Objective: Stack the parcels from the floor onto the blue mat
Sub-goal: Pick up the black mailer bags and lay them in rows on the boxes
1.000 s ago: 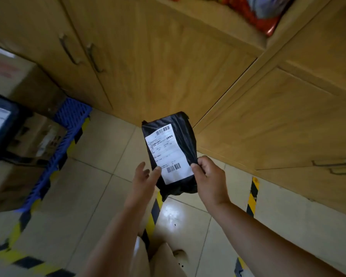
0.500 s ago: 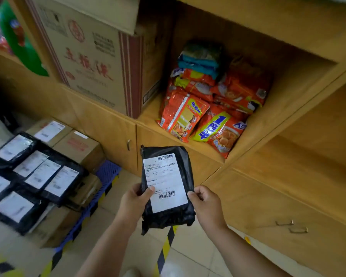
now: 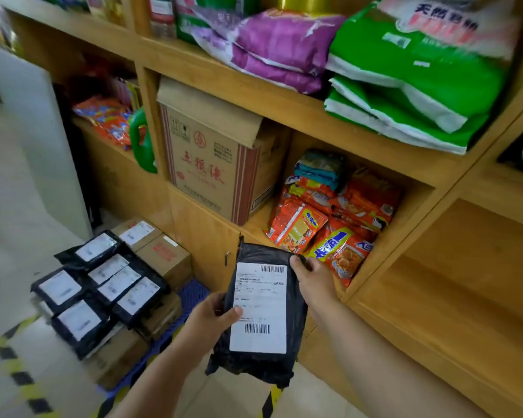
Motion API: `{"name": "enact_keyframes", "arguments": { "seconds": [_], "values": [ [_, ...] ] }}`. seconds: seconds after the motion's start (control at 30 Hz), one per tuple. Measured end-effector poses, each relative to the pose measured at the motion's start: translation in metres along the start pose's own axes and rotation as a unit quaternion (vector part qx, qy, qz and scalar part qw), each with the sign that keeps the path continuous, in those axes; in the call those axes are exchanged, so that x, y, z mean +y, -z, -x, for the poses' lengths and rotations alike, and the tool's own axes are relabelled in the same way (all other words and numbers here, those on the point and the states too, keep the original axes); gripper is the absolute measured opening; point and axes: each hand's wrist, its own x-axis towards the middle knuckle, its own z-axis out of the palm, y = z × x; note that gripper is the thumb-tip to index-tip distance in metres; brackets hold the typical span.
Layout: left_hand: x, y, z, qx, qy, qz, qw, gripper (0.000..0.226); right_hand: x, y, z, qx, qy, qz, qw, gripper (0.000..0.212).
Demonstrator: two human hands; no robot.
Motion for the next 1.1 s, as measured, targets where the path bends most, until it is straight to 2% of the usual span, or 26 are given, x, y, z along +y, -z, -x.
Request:
{"name": "enact_keyframes", "arguments": {
  "seconds": [0.27, 0.53, 0.67, 0.77, 0.97, 1.0, 1.1],
  "values": [
    [-0.013, -0.029, 0.09, 0.092, 0.049, 0.072, 0.992, 0.024, 0.013, 0.02, 0.05, -0.042, 0.032, 0.013, 0.999, 0.031],
    [-0.018, -0.011, 0.162, 0.155, 0.072, 0.111, 0.979, 0.024, 0.007, -0.012, 0.097, -0.122, 0.022, 0.02, 0.992, 0.028],
    [-0.023, 0.021, 0.184, 0.179, 0.067, 0.131, 0.973, 0.022, -0.007, -0.043, 0.118, -0.157, 0.049, 0.014, 0.986, 0.025],
    [-0.033, 0.053, 0.198, 0.215, 0.067, 0.168, 0.96, 0.016, -0.012, -0.074, 0.134, -0.217, 0.039, 0.008, 0.975, 0.024],
    [-0.058, 0.139, 0.235, 0.314, 0.059, 0.214, 0.923, 0.009, 0.005, -0.173, 0.183, -0.372, -0.03, 0.104, 0.922, 0.068],
    [-0.064, 0.158, 0.243, 0.323, 0.056, 0.224, 0.918, 0.008, 0.006, -0.193, 0.195, -0.394, -0.034, 0.115, 0.911, 0.07],
    [-0.08, 0.219, 0.266, 0.337, 0.056, 0.236, 0.91, 0.012, 0.004, -0.255, 0.235, -0.432, -0.026, 0.115, 0.894, 0.054]
  ]
}}
